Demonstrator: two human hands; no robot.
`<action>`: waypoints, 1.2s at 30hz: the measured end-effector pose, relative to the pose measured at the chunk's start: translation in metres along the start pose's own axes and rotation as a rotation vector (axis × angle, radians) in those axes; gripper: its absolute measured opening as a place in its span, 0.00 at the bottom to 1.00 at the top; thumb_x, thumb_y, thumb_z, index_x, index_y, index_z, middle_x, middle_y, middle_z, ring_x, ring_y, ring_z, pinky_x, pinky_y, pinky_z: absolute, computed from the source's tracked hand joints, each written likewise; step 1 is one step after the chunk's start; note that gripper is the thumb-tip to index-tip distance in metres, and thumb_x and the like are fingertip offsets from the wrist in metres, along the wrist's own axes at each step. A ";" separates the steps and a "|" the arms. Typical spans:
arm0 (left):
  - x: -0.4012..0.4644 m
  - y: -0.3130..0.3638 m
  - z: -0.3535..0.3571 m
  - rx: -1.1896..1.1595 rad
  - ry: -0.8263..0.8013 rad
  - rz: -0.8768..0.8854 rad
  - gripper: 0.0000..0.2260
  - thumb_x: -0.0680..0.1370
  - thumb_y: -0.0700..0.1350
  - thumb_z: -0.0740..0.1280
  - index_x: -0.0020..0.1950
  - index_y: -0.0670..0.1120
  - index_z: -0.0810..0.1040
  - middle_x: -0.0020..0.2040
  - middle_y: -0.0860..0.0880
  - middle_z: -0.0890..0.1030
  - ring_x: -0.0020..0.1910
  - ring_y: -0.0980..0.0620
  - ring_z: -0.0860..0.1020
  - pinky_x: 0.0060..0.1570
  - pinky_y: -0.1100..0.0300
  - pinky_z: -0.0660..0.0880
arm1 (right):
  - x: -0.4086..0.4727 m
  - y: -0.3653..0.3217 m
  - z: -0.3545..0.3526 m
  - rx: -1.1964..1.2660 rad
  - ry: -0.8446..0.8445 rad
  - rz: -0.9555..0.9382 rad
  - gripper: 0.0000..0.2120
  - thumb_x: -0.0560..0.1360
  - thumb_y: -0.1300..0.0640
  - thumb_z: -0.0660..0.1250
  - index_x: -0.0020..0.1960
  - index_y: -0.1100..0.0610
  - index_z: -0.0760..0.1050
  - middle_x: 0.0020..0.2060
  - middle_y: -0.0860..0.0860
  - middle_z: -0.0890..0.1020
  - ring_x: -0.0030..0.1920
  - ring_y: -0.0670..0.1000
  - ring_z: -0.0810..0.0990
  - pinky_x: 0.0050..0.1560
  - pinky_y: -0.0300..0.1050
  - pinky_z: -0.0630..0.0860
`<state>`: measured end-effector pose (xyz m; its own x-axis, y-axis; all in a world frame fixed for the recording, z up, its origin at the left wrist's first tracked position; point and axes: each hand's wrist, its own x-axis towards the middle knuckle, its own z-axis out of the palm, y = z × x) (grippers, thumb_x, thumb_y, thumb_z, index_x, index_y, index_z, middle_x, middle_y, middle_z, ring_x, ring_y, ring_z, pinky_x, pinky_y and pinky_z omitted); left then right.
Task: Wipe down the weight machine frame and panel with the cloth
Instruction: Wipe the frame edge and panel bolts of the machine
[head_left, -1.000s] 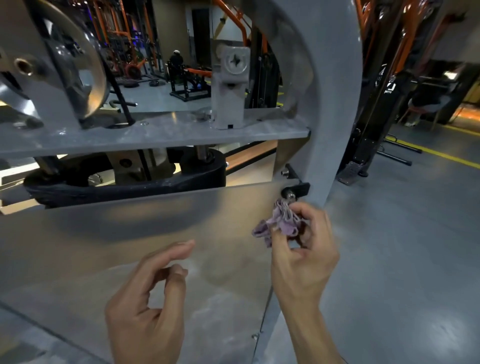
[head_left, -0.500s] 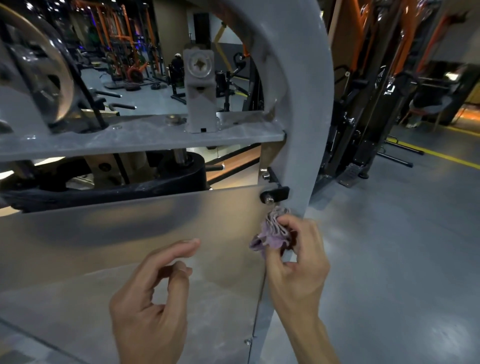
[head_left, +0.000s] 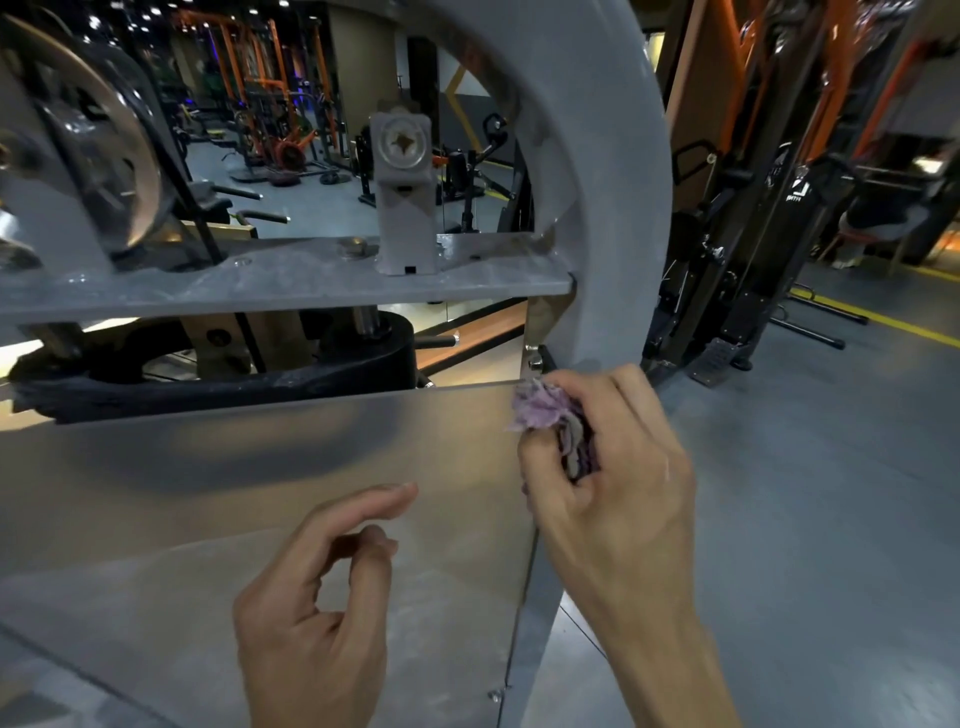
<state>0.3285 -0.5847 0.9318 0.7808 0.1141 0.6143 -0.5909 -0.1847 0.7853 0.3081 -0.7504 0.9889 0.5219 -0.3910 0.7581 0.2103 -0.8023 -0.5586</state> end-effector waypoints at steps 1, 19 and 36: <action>0.000 0.000 0.000 -0.003 0.002 0.002 0.19 0.77 0.36 0.65 0.52 0.60 0.83 0.49 0.56 0.86 0.40 0.50 0.85 0.42 0.51 0.79 | 0.004 0.003 -0.005 0.001 -0.002 0.018 0.06 0.75 0.55 0.66 0.50 0.50 0.80 0.43 0.41 0.74 0.38 0.46 0.76 0.37 0.41 0.73; 0.004 0.001 0.000 -0.031 0.015 -0.002 0.17 0.77 0.37 0.65 0.51 0.59 0.83 0.50 0.54 0.86 0.40 0.51 0.85 0.38 0.50 0.77 | 0.006 -0.016 0.005 0.016 -0.081 0.007 0.03 0.75 0.49 0.65 0.46 0.44 0.77 0.42 0.41 0.75 0.36 0.45 0.78 0.34 0.46 0.76; -0.003 0.001 -0.010 0.010 0.020 0.038 0.11 0.78 0.45 0.64 0.52 0.59 0.83 0.51 0.52 0.86 0.42 0.49 0.85 0.28 0.45 0.79 | 0.019 -0.013 -0.002 -0.102 0.039 -0.063 0.11 0.74 0.63 0.73 0.54 0.52 0.85 0.49 0.44 0.82 0.45 0.45 0.78 0.44 0.34 0.70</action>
<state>0.3239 -0.5751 0.9317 0.7538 0.1266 0.6448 -0.6175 -0.1988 0.7610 0.3138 -0.7478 1.0110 0.4775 -0.3542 0.8040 0.1551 -0.8667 -0.4740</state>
